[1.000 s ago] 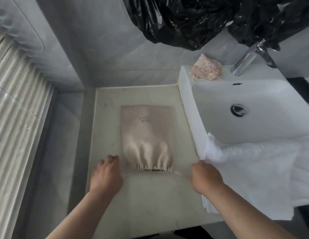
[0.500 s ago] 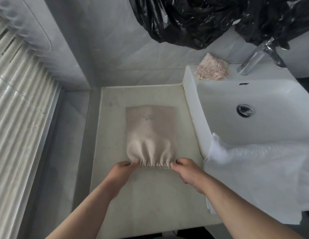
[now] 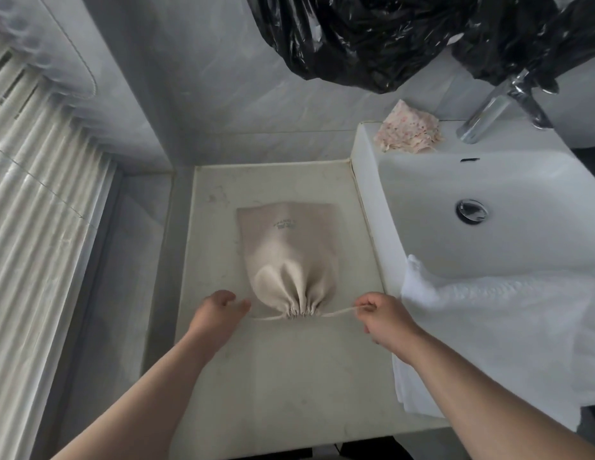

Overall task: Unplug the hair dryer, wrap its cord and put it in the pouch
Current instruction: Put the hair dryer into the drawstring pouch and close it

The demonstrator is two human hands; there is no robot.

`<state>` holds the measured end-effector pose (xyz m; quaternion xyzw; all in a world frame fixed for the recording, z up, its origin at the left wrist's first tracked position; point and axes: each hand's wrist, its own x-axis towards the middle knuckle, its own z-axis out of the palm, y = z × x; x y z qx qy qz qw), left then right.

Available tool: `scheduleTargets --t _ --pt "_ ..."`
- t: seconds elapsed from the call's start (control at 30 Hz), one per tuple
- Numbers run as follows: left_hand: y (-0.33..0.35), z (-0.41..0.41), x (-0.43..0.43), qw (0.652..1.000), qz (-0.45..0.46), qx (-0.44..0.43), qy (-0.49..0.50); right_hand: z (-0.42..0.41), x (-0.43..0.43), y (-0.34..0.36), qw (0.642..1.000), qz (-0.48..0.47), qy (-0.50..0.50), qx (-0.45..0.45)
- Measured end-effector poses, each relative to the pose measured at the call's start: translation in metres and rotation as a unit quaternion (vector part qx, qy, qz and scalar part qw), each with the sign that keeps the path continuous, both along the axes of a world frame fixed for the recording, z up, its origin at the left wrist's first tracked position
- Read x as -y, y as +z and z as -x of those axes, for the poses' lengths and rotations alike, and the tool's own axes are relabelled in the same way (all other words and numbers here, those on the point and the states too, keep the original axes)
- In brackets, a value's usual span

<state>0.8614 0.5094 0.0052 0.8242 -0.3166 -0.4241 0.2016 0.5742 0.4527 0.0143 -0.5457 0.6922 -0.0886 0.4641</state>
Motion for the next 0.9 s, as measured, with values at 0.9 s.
scheduleTargets --t 0.9 --pt "0.004 0.005 0.082 0.999 0.004 -0.005 -0.033 -0.009 0.012 -0.003 0.973 -0.006 -0.211 0.09"
